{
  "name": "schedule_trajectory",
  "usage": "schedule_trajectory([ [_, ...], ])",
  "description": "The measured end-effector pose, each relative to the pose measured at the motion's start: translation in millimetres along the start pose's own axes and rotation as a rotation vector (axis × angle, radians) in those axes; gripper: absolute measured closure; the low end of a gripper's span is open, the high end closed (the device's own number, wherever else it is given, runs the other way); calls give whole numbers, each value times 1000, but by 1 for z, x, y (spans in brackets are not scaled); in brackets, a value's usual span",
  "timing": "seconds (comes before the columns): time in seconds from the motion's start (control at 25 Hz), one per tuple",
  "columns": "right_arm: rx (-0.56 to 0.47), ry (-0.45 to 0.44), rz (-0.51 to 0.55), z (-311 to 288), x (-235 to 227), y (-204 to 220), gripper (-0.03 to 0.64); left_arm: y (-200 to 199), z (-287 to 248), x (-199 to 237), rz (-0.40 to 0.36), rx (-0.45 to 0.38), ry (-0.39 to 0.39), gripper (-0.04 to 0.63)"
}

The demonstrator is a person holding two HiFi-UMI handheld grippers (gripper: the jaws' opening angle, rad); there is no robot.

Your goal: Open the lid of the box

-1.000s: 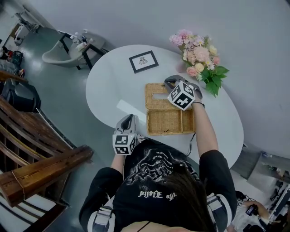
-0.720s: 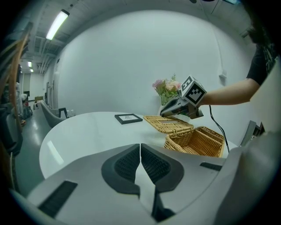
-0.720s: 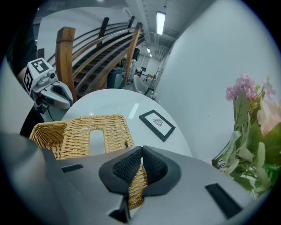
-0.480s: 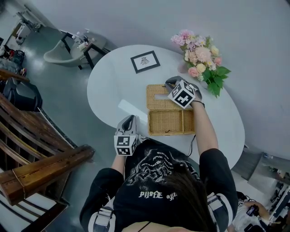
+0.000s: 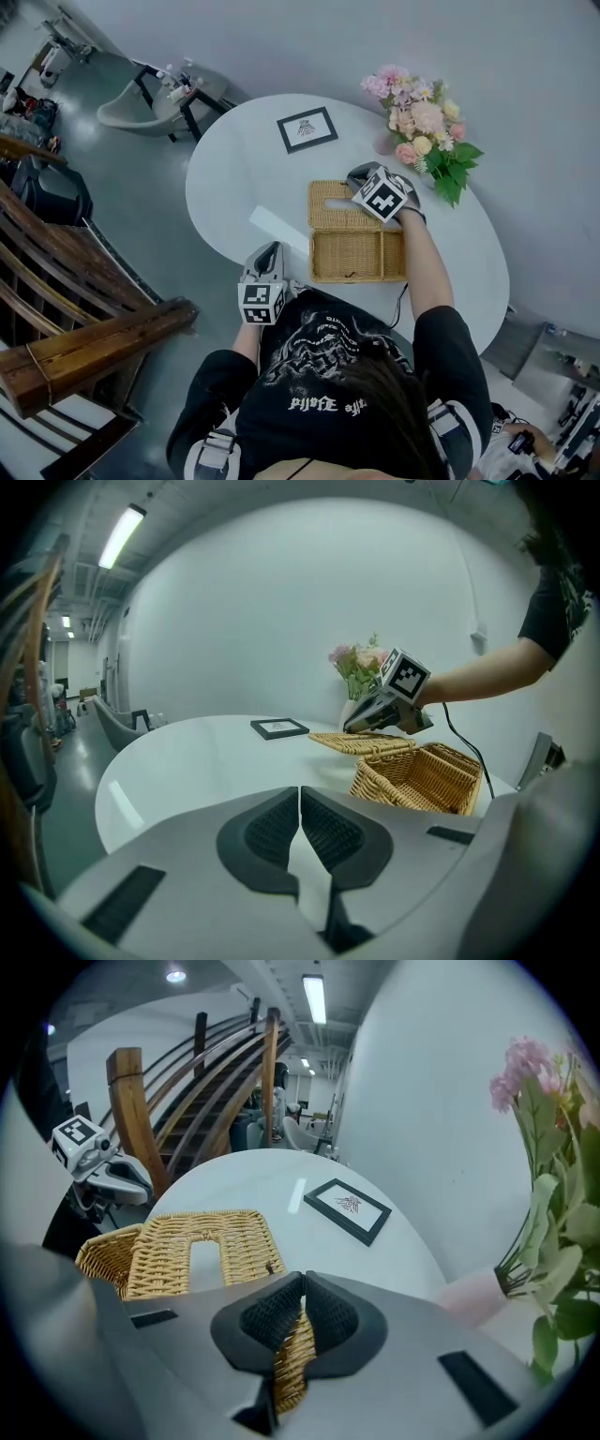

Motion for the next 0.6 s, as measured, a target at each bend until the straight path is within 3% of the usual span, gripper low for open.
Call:
schedule_trajectory([
  [0.6,71,-26,-72,-17,-4,8,574,1,-5,1,34,11,4,571],
])
Point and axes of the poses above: the fingertips, and each gripper's own axes: z backward along the fingers, x to its left, y out of its underside, the point moved 9 cm from there along z, backward along the fingers, and after that the axes turned 14 degrees about -z, right-handed, at the moved point
